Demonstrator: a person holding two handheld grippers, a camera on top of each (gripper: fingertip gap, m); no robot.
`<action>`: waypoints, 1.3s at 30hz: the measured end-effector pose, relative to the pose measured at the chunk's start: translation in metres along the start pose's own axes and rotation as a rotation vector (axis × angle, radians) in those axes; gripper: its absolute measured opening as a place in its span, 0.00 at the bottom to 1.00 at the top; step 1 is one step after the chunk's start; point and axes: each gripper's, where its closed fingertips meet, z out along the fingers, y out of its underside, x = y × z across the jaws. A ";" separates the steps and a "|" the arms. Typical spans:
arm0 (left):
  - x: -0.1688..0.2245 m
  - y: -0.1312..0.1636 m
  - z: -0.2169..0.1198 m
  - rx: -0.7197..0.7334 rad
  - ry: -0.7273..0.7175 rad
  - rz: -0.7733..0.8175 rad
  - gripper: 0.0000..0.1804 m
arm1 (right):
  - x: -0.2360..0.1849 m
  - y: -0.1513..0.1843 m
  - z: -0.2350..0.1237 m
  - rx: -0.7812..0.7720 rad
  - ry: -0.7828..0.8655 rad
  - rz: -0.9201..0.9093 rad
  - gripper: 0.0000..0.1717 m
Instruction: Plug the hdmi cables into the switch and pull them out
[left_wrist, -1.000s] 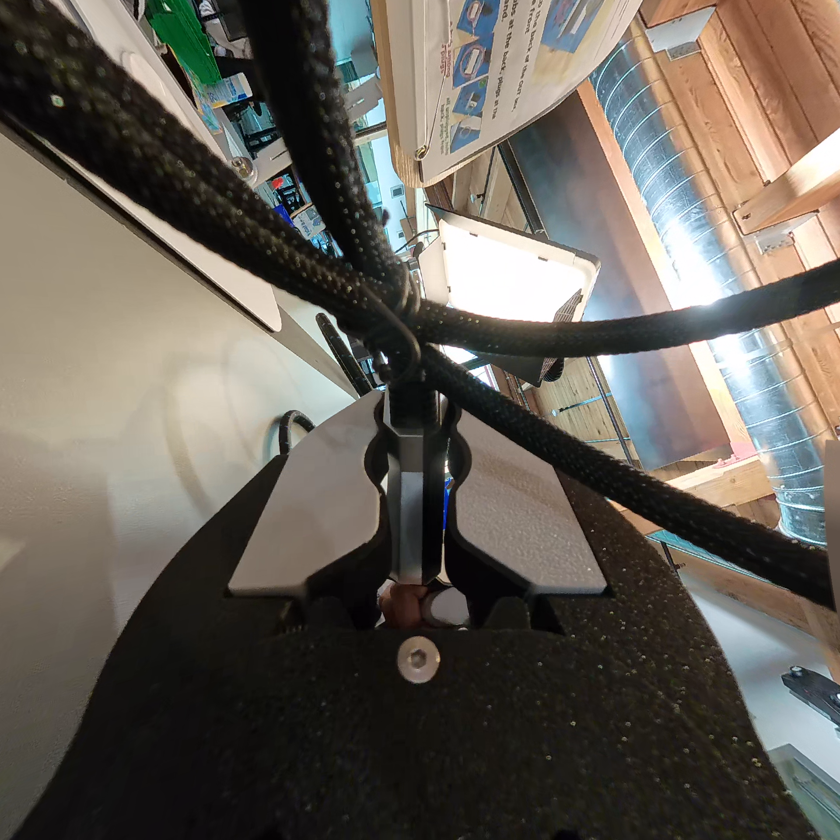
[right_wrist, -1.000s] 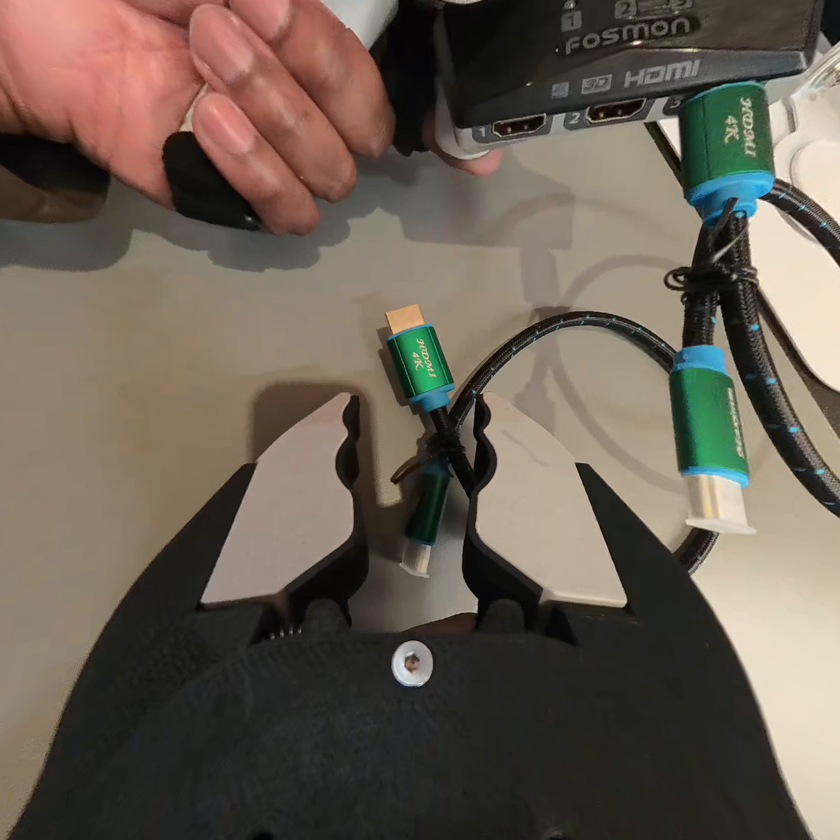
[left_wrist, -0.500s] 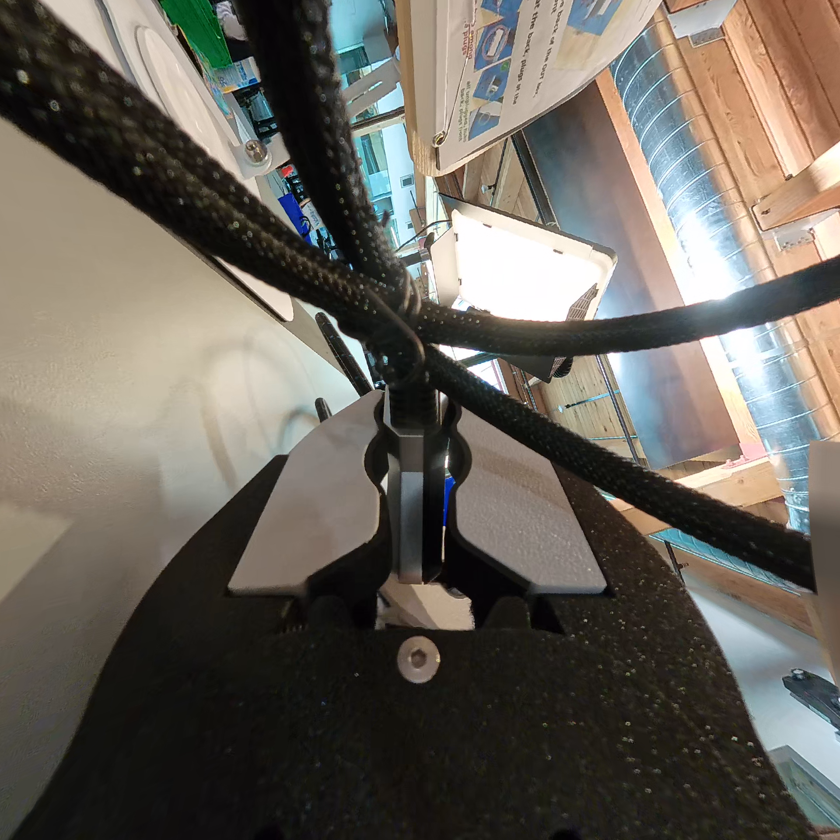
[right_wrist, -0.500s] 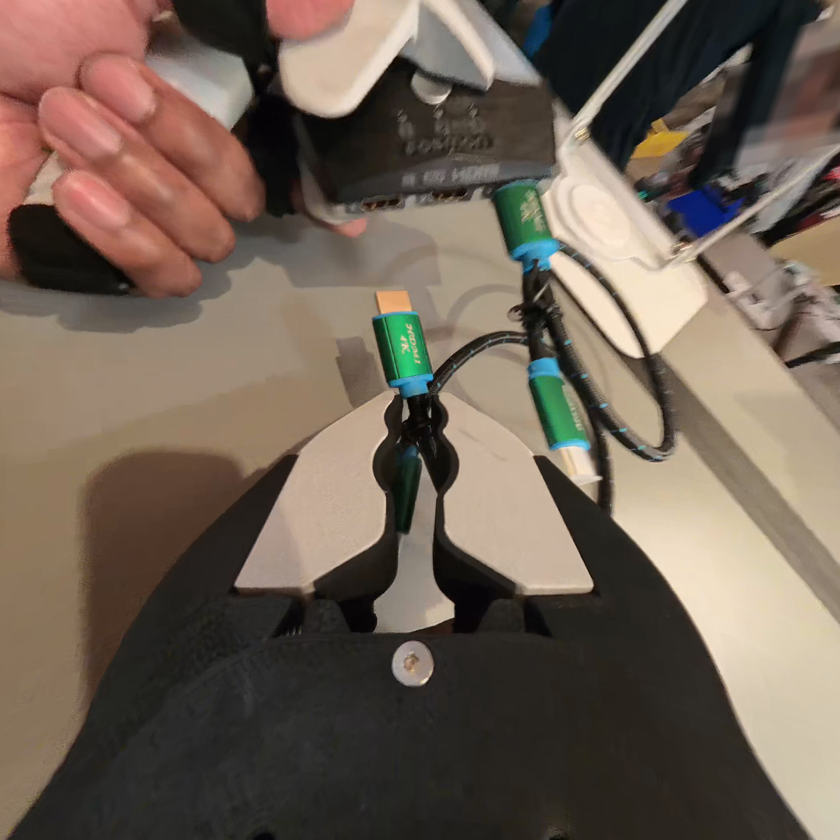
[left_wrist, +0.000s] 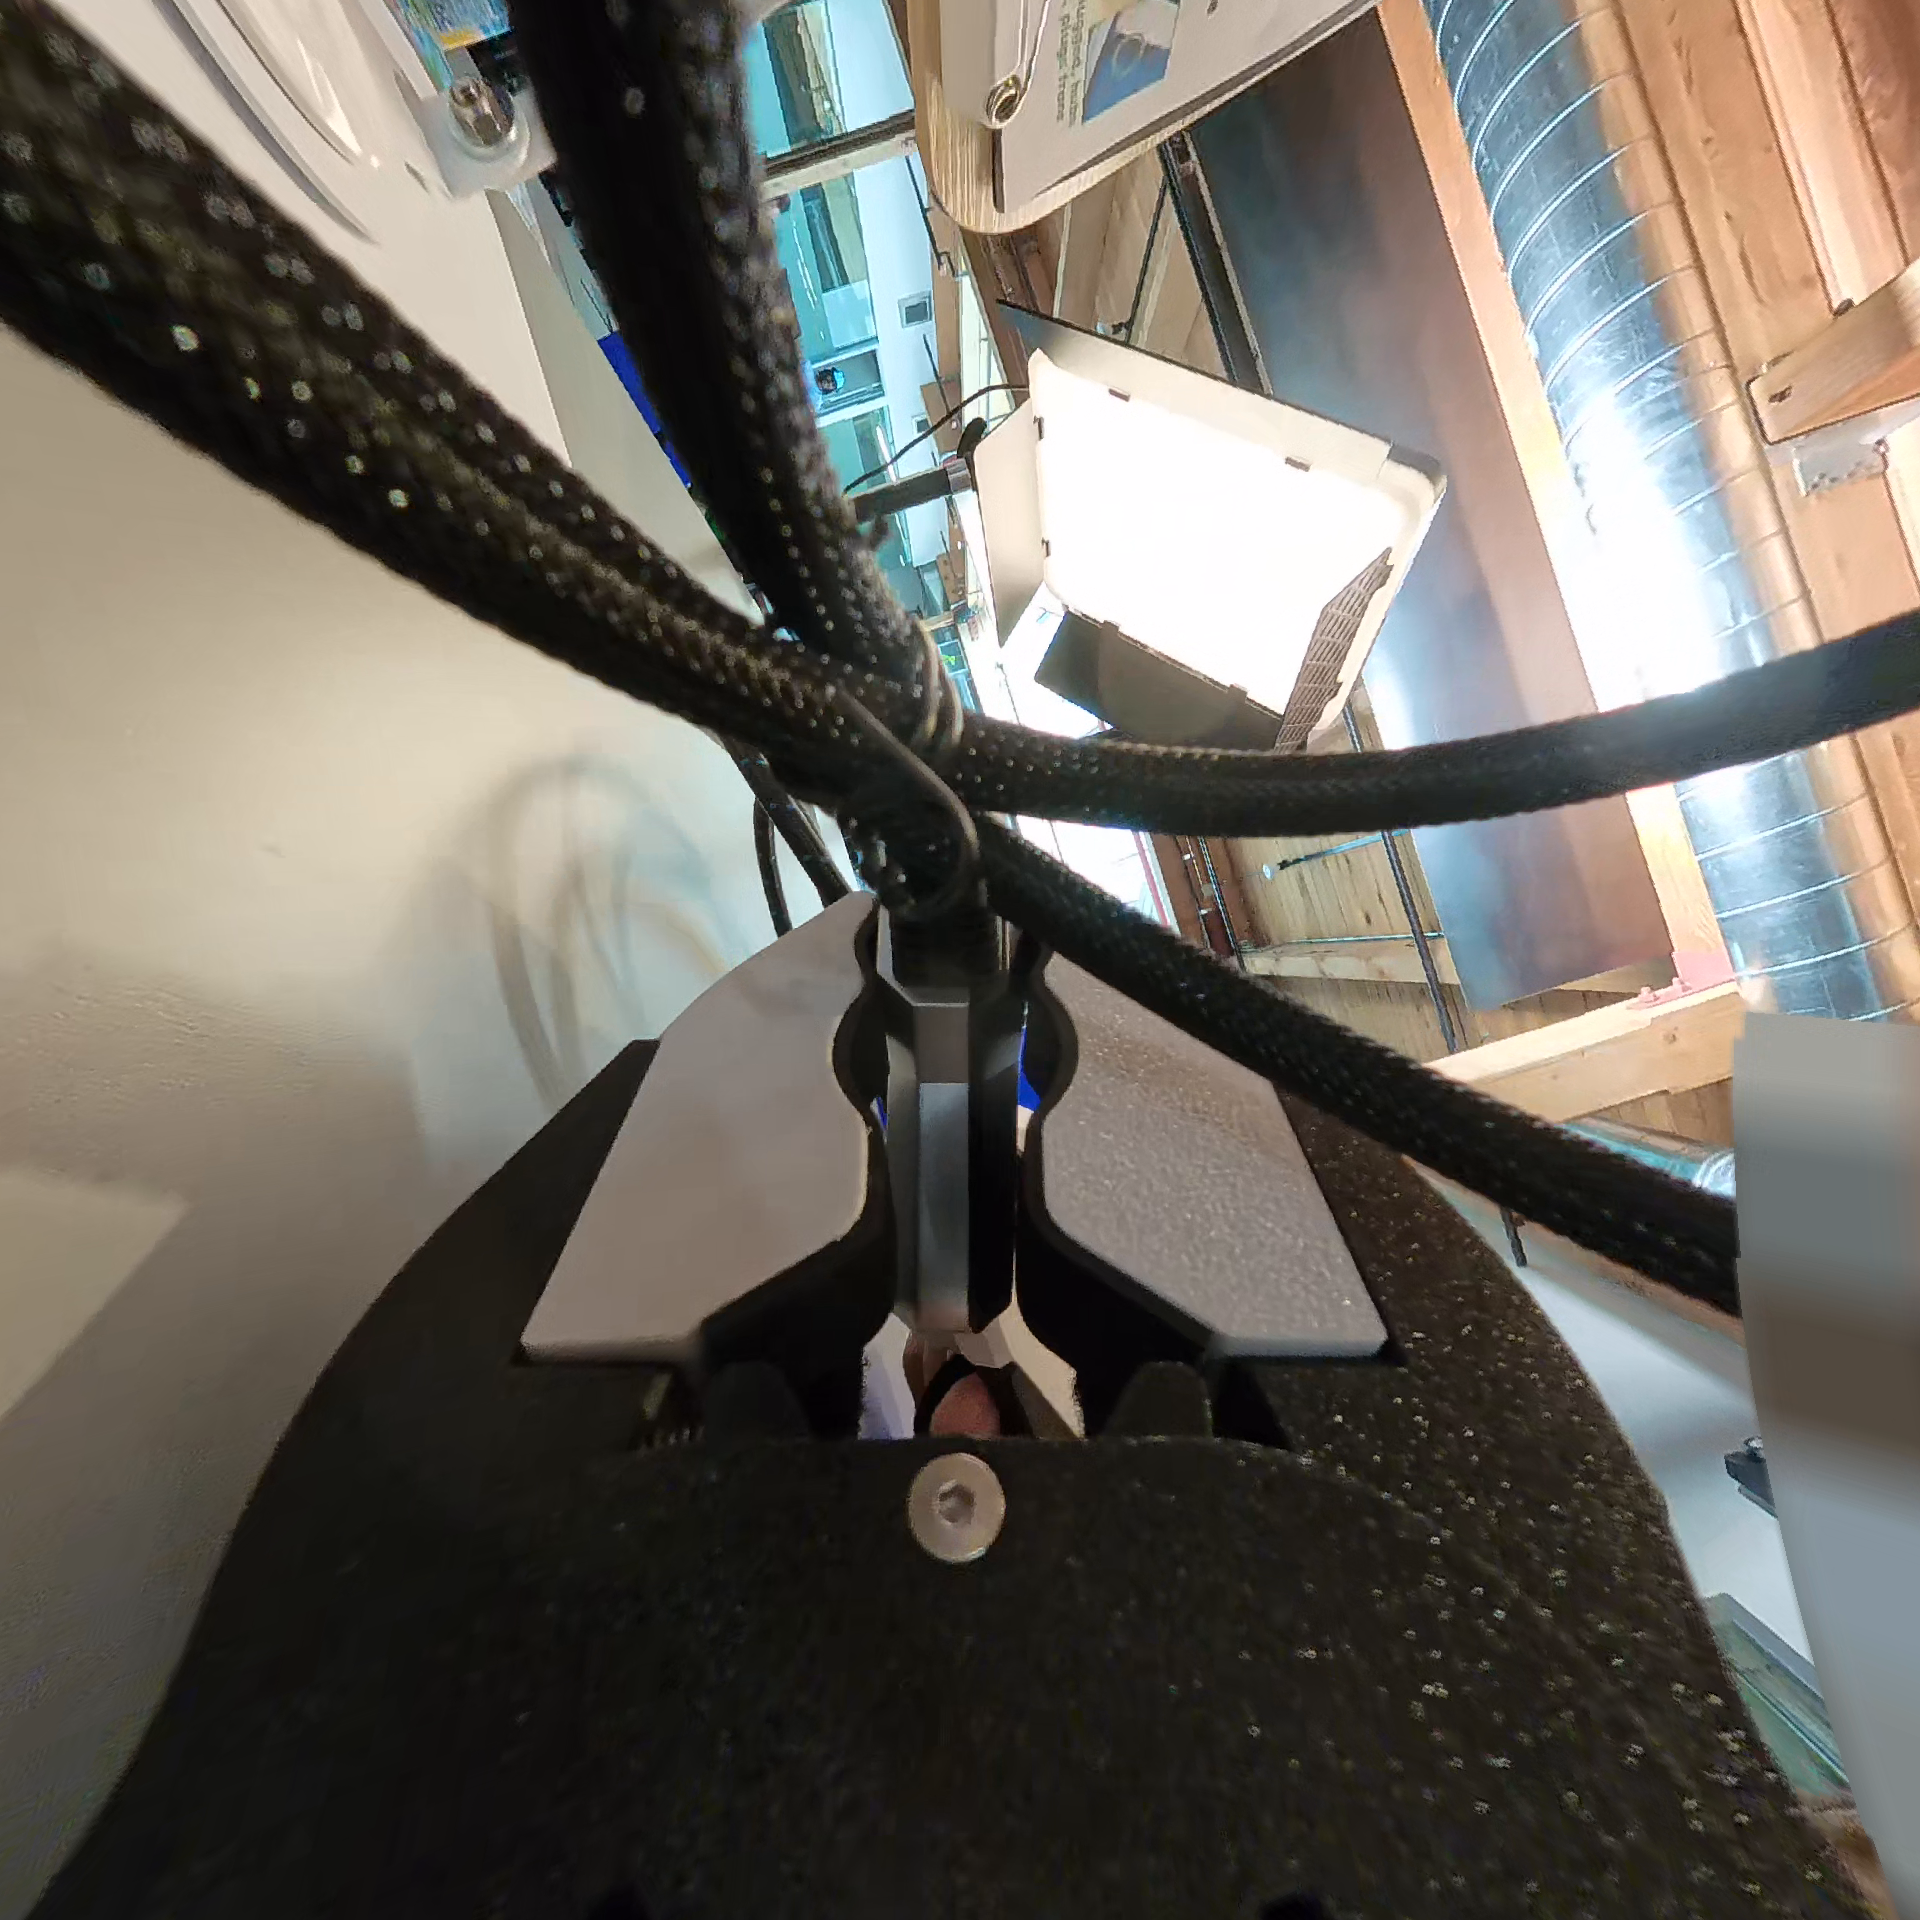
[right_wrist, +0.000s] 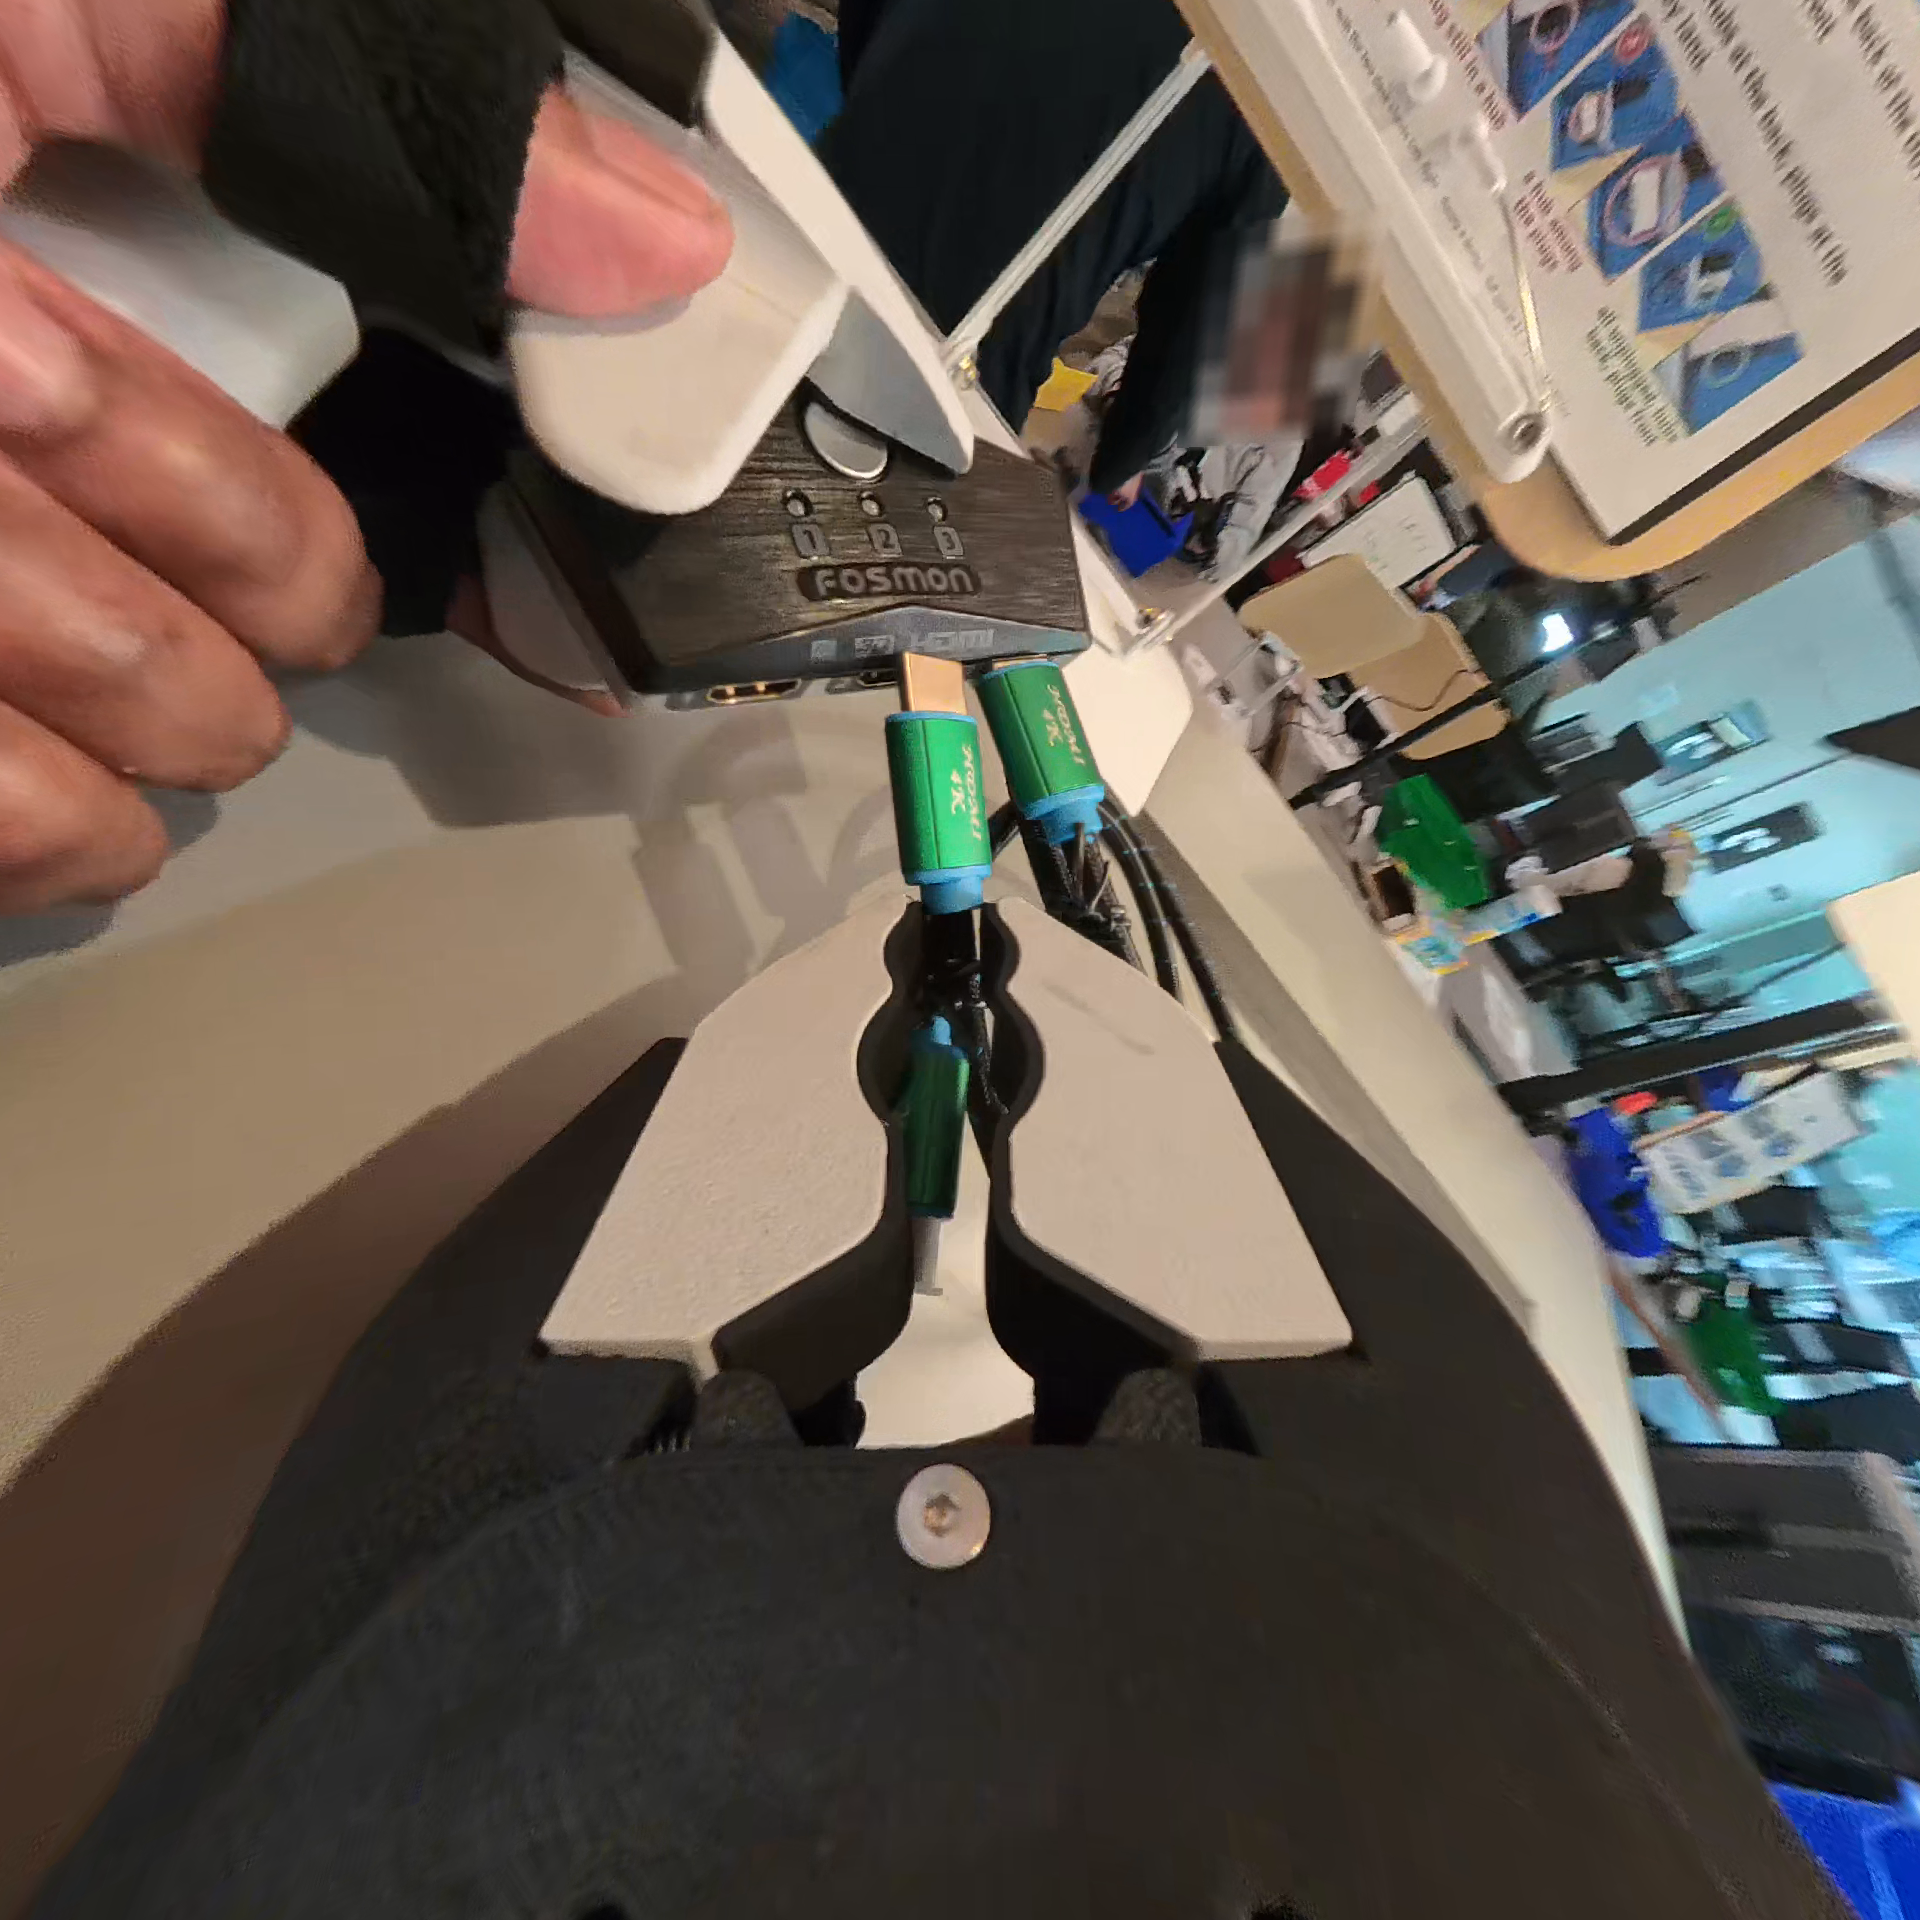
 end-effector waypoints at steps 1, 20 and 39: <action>0.000 0.001 0.000 -0.003 0.003 -0.004 0.12 | 0.001 0.001 0.000 -0.003 0.025 -0.040 0.05; 0.001 0.008 0.002 -0.017 0.007 -0.021 0.12 | 0.012 0.005 -0.005 -0.118 0.259 -0.526 0.05; -0.004 0.008 0.000 -0.011 -0.022 -0.042 0.12 | 0.009 0.003 -0.007 -0.137 0.296 -0.578 0.05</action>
